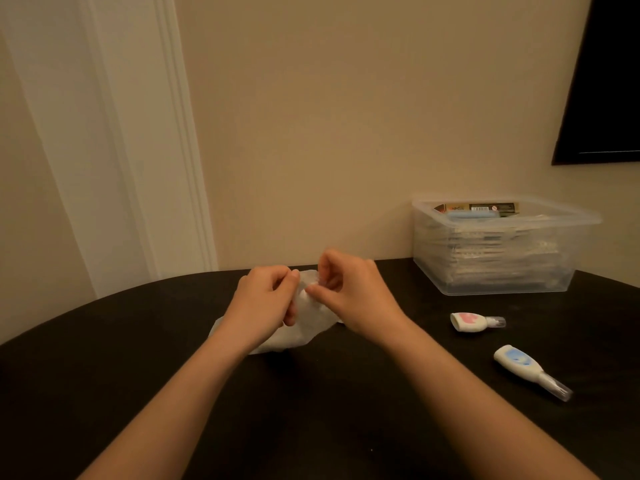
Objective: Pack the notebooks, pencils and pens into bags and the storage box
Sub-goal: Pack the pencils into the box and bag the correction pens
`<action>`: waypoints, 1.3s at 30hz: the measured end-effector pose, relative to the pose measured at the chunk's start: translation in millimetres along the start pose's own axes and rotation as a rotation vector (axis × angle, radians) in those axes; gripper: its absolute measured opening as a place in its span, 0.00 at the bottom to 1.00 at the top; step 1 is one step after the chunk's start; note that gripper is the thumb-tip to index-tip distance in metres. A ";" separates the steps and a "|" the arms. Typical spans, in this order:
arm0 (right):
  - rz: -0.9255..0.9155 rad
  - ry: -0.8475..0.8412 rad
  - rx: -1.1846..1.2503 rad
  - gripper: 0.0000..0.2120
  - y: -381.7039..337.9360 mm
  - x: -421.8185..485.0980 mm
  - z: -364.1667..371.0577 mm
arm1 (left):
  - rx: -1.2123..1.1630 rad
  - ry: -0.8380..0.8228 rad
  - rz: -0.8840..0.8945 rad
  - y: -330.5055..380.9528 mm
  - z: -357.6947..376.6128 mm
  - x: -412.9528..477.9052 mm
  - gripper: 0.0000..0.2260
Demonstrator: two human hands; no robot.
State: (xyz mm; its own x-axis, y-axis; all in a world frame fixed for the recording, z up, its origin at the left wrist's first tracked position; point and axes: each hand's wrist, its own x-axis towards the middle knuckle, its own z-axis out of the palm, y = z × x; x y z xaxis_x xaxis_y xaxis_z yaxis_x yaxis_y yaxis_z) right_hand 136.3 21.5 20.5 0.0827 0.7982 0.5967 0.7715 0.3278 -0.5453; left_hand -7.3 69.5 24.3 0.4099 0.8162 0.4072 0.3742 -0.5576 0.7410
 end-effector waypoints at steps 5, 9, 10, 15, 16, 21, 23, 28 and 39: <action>-0.060 -0.037 0.046 0.04 6.2 -4.0 15.2 | -0.075 0.004 -0.025 1.8 -2.4 -0.1 0.17; -0.047 -0.073 0.082 0.09 7.8 0.3 9.1 | -0.099 0.036 -0.062 0.9 -6.8 0.5 0.16; -0.009 -0.037 0.116 0.09 8.8 1.7 5.7 | -0.102 0.039 -0.072 0.6 -8.0 0.9 0.17; 0.289 0.070 0.046 0.08 42.4 7.7 -8.2 | -0.110 0.036 -0.101 0.8 -10.2 2.5 0.17; 0.367 0.012 -0.065 0.09 52.8 7.6 -10.5 | -0.110 0.034 -0.102 0.6 -10.2 2.5 0.17; 0.645 -0.396 -0.564 0.25 84.3 -5.7 -3.4 | -0.103 0.035 -0.100 -1.2 -10.5 4.2 0.17; 0.647 -0.406 -0.578 0.24 87.9 -7.6 2.0 | -0.101 0.032 -0.098 -1.1 -10.7 4.5 0.17; 0.546 -0.108 -0.432 0.09 89.8 -2.8 -7.0 | -0.101 0.025 -0.099 -2.5 -11.7 4.9 0.17; 0.245 0.030 0.549 0.09 24.2 13.2 -32.7 | -0.091 0.014 -0.101 0.2 -7.6 1.0 0.17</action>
State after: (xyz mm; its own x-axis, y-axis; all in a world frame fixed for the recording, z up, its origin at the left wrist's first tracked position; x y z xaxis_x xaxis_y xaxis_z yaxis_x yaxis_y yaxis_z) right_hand 176.7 23.3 34.4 0.2413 0.8714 0.4272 0.2899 0.3554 -0.8886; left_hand -13.1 71.4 28.9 0.3618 0.8699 0.3351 0.3358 -0.4570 0.8236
